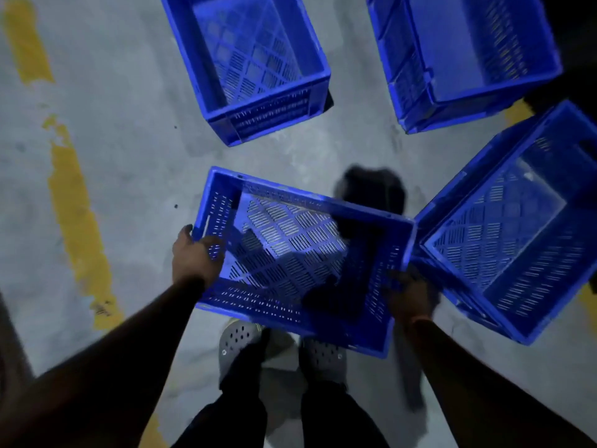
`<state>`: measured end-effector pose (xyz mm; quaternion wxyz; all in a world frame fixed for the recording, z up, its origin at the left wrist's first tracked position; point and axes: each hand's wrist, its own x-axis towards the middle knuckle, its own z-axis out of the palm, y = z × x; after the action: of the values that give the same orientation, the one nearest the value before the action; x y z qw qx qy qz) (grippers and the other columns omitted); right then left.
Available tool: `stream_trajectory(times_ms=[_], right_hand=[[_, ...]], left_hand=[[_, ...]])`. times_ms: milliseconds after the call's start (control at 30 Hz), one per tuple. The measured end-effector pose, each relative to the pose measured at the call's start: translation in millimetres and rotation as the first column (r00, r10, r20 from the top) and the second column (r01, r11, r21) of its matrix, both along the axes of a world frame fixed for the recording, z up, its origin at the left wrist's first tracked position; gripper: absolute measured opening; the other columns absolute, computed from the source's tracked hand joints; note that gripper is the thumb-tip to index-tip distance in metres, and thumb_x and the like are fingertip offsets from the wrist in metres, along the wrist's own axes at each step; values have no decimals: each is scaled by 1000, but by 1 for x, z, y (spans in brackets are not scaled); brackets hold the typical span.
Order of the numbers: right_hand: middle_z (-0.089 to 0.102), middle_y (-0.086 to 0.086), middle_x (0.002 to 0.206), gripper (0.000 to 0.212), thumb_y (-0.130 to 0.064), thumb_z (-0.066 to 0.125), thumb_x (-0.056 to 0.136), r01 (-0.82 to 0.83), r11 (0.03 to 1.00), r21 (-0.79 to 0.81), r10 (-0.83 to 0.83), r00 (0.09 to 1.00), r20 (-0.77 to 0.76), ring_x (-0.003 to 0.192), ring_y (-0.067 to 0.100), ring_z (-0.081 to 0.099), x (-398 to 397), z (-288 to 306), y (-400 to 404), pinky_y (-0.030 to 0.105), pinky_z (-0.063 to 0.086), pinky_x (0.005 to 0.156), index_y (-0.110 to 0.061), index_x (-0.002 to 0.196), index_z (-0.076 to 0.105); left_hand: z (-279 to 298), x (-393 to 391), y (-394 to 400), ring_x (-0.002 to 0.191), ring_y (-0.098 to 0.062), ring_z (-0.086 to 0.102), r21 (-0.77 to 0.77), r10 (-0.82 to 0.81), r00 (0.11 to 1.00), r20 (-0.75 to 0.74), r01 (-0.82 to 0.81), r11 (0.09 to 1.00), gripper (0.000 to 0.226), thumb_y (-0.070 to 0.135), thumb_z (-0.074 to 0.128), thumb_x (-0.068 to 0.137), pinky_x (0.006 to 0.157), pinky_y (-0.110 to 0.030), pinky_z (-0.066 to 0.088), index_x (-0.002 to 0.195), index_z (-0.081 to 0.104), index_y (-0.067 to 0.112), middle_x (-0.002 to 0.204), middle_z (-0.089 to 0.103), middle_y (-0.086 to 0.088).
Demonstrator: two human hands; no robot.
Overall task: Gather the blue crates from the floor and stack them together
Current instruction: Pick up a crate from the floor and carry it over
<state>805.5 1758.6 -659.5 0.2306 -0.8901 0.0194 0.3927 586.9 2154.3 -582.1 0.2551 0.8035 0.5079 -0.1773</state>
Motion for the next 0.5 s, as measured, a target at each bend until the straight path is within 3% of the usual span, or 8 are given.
stream_trajectory(times_ms=[67,133,233,300,400,500], right_hand=[[66,16,108,21,-34,76,77,61,997,49,-62,998,18,84,32,68,-4,22,22,47,60,78,-48,91,68],[71,11,102,28,-12,72,86,70,991,118,-74,997,31,88,27,68,-6,19,26,43,58,81,-40,90,69],[72,7,93,36,-2,69,86,61,982,177,-73,995,62,87,22,65,-5,20,27,37,55,82,-38,85,73],[71,9,93,34,2,68,86,85,978,189,-100,992,71,88,23,64,-5,38,29,27,53,78,-31,89,74],[71,10,94,23,1,69,86,77,970,231,-99,991,87,89,25,65,-2,91,33,33,55,78,-19,97,72],[74,-15,83,28,4,70,84,-12,976,219,-15,993,119,79,8,66,6,158,32,28,55,78,-21,96,72]], left_hand=[[-25,6,11,126,-41,48,-33,-6,1000,1,6,999,29,23,73,83,108,-40,41,112,73,29,145,37,-21],[-40,9,26,108,-40,60,-61,15,999,45,-12,998,26,23,72,83,99,-39,47,106,73,34,127,53,-20],[-35,9,44,85,-24,68,-187,51,990,129,-27,982,25,13,70,86,78,-29,49,96,70,36,100,73,-7],[-16,4,44,79,-18,67,-238,53,986,156,-14,971,25,10,68,88,72,-26,47,95,72,34,96,75,-2],[33,-10,35,78,-17,67,-246,120,973,197,-70,967,22,13,67,89,66,-24,46,98,73,32,92,76,-3],[105,-33,21,85,-11,67,-236,178,952,250,-119,964,26,11,65,88,69,-23,44,100,72,33,93,75,2]])
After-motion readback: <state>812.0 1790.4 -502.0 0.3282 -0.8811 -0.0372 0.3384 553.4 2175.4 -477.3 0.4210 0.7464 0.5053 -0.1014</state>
